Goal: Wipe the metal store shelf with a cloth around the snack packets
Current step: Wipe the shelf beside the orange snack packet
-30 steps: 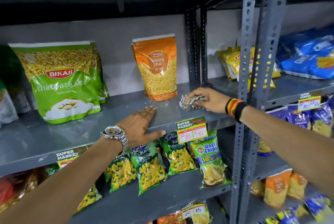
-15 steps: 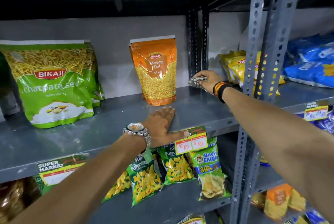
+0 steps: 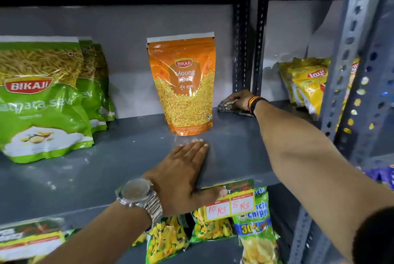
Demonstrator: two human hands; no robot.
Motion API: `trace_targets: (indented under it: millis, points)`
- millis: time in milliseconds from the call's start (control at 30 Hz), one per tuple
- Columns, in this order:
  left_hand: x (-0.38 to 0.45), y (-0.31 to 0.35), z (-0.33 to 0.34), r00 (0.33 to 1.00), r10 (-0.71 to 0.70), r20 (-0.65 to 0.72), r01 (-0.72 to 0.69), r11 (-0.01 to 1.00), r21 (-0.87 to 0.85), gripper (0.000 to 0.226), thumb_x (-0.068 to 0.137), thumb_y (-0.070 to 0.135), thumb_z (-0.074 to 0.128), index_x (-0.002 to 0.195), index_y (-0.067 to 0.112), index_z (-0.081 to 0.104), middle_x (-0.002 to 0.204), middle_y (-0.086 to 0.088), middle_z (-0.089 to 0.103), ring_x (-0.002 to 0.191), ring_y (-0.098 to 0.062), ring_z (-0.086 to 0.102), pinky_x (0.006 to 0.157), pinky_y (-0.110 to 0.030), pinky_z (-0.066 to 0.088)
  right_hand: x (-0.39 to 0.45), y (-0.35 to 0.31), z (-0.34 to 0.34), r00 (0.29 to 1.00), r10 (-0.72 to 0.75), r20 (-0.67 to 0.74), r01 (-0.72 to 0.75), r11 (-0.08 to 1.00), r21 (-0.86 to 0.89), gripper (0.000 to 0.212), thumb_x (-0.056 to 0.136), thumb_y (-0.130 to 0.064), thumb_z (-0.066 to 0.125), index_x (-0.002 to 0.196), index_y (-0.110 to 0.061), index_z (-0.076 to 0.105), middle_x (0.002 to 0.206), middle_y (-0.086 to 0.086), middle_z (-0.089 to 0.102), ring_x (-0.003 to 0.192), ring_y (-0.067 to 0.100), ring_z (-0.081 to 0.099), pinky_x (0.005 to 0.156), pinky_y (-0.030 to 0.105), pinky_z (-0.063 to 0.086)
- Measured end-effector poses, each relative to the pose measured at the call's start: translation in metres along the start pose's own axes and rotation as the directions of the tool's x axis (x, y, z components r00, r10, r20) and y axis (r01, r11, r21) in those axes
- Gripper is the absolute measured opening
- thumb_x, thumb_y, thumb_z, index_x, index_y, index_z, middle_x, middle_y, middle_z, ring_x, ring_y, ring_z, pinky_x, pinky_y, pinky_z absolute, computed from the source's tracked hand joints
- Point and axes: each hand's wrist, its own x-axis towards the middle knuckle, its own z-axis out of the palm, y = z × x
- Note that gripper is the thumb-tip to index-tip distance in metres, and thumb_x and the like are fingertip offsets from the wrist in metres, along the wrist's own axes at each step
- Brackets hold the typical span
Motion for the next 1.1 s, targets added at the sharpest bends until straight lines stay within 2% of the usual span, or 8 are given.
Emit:
trace_targets:
  millis: [100, 233, 467, 533, 633, 800, 933, 1100]
  points:
    - [0.0, 0.001, -0.002, 1.0, 0.004, 0.004, -0.004, 1.0, -0.009, 0.108, 0.09, 0.081, 0.036, 0.166, 0.012, 0.001, 0.175, -0.004, -0.001, 0.161, -0.013, -0.001, 0.128, -0.028, -0.005, -0.011, -0.003, -0.002, 0.996, -0.034, 0.082, 0.036, 0.999, -0.024, 0.043, 0.082, 0.018, 0.058, 0.117, -0.004, 0.071, 0.124, 0.013, 0.068, 0.097, 0.014, 0.06, 0.062, -0.002, 0.046]
    - [0.001, 0.001, -0.003, 1.0, 0.002, 0.024, -0.001, 1.0, -0.023, 0.105, 0.092, 0.077, 0.042, 0.166, 0.011, 0.004, 0.175, -0.006, 0.002, 0.161, -0.017, 0.004, 0.127, -0.029, -0.003, -0.052, -0.012, -0.001, 0.994, -0.026, 0.11, 0.033, 0.998, -0.06, 0.043, 0.082, 0.011, 0.063, 0.114, -0.016, 0.074, 0.124, 0.002, 0.069, 0.101, 0.009, 0.059, 0.079, 0.012, 0.048]
    - [-0.006, 0.006, -0.016, 0.996, -0.009, 0.086, 0.01, 1.0, -0.01, 0.102, 0.097, 0.074, 0.038, 0.165, 0.006, 0.005, 0.175, -0.013, 0.004, 0.161, -0.025, 0.008, 0.13, -0.037, 0.008, -0.163, -0.029, -0.01, 0.991, -0.083, 0.107, 0.09, 0.994, -0.064, 0.037, 0.086, 0.006, 0.064, 0.114, -0.016, 0.073, 0.117, -0.003, 0.07, 0.076, -0.007, 0.062, 0.058, 0.004, 0.049]
    - [-0.014, 0.004, -0.019, 0.995, 0.009, 0.099, -0.006, 1.0, -0.029, 0.104, 0.095, 0.077, 0.036, 0.165, 0.007, 0.005, 0.175, -0.012, 0.003, 0.161, -0.024, 0.008, 0.129, -0.036, 0.007, -0.196, -0.036, -0.018, 0.983, -0.107, 0.15, 0.118, 0.991, -0.065, 0.034, 0.086, 0.004, 0.065, 0.112, -0.016, 0.072, 0.115, -0.005, 0.071, 0.082, -0.005, 0.067, 0.07, 0.012, 0.055]
    - [-0.031, -0.01, -0.02, 0.994, 0.02, 0.106, -0.014, 0.998, -0.055, 0.108, 0.092, 0.082, 0.035, 0.166, 0.011, 0.002, 0.175, -0.009, -0.001, 0.161, -0.023, 0.006, 0.127, -0.035, 0.006, -0.22, -0.047, -0.036, 0.989, -0.137, -0.047, 0.137, 0.99, 0.012, 0.029, 0.087, 0.007, 0.064, 0.113, -0.003, 0.069, 0.124, 0.011, 0.068, 0.116, 0.022, 0.064, 0.101, 0.031, 0.05]
    - [-0.06, -0.046, -0.018, 0.997, -0.026, 0.07, 0.03, 0.998, -0.058, 0.12, 0.077, 0.098, 0.021, 0.166, 0.019, 0.001, 0.175, -0.004, 0.0, 0.161, -0.023, 0.011, 0.127, -0.039, 0.013, -0.232, -0.042, -0.025, 0.953, 0.085, -0.29, -0.093, 0.996, -0.014, 0.03, 0.09, 0.015, 0.047, 0.11, 0.006, 0.068, 0.12, 0.024, 0.067, 0.106, 0.03, 0.063, 0.067, 0.004, 0.052]
    - [-0.073, -0.061, -0.009, 0.997, -0.027, 0.074, 0.026, 1.0, 0.011, 0.121, 0.079, 0.096, 0.021, 0.166, 0.015, 0.002, 0.175, -0.008, 0.003, 0.161, -0.024, 0.012, 0.128, -0.04, 0.015, -0.244, -0.042, -0.008, 0.94, 0.094, -0.327, -0.123, 0.99, -0.067, 0.032, 0.09, 0.013, 0.048, 0.111, 0.0, 0.068, 0.123, 0.018, 0.066, 0.116, 0.03, 0.061, 0.097, 0.028, 0.051]
    - [-0.071, -0.064, -0.005, 0.999, -0.018, 0.045, 0.015, 0.999, 0.047, 0.112, 0.086, 0.089, 0.03, 0.166, 0.014, 0.004, 0.175, -0.009, 0.007, 0.16, -0.026, 0.016, 0.128, -0.041, 0.018, -0.274, -0.058, 0.016, 0.994, -0.072, -0.084, 0.074, 0.997, 0.03, 0.029, 0.089, 0.012, 0.053, 0.11, -0.001, 0.069, 0.11, 0.005, 0.069, 0.088, 0.009, 0.065, 0.063, 0.0, 0.049]
